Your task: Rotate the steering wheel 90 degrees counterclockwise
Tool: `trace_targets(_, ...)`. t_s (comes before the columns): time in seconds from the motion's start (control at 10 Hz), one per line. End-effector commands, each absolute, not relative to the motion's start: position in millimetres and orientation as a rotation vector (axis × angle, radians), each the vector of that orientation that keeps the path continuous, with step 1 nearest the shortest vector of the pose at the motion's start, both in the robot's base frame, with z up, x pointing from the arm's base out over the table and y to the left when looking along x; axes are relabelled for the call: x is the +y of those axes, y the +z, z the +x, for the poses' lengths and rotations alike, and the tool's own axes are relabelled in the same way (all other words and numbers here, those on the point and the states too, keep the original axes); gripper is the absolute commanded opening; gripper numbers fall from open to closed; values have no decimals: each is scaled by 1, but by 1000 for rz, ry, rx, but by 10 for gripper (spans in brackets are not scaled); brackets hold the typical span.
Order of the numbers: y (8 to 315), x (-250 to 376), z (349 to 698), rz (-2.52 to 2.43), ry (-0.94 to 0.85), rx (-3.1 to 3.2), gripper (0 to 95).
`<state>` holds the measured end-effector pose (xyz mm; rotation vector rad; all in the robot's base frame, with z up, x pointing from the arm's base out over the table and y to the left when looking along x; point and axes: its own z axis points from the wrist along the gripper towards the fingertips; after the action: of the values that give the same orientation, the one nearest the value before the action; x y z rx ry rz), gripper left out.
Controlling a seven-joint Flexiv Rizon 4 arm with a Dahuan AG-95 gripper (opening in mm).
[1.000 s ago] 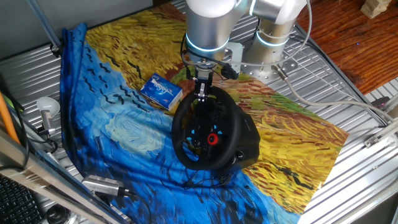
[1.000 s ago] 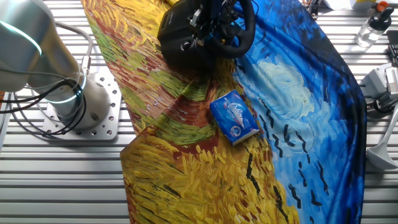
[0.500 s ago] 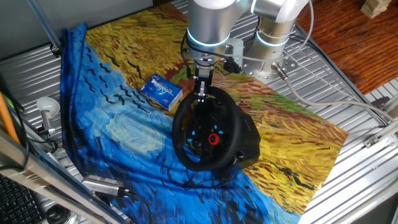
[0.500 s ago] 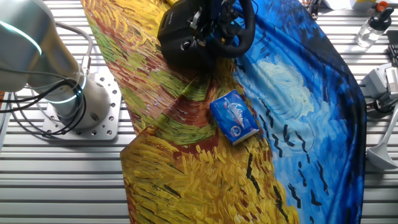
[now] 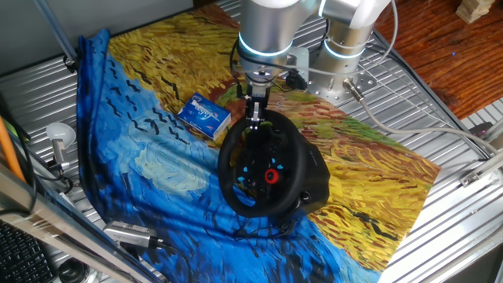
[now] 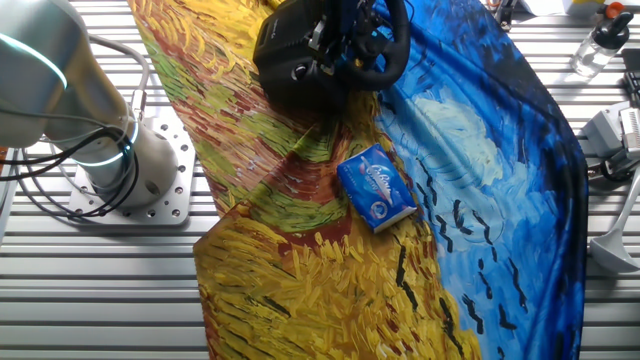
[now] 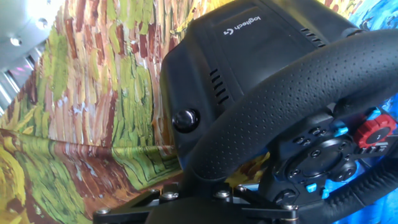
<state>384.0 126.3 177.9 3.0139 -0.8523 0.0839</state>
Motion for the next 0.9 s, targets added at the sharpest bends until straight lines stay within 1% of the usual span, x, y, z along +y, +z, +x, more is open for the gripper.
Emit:
trace_targets(0.1,177,128,389,3033,97,-821,0)
trace_targets(0.9,173,127,393,3070,156,-773,0)
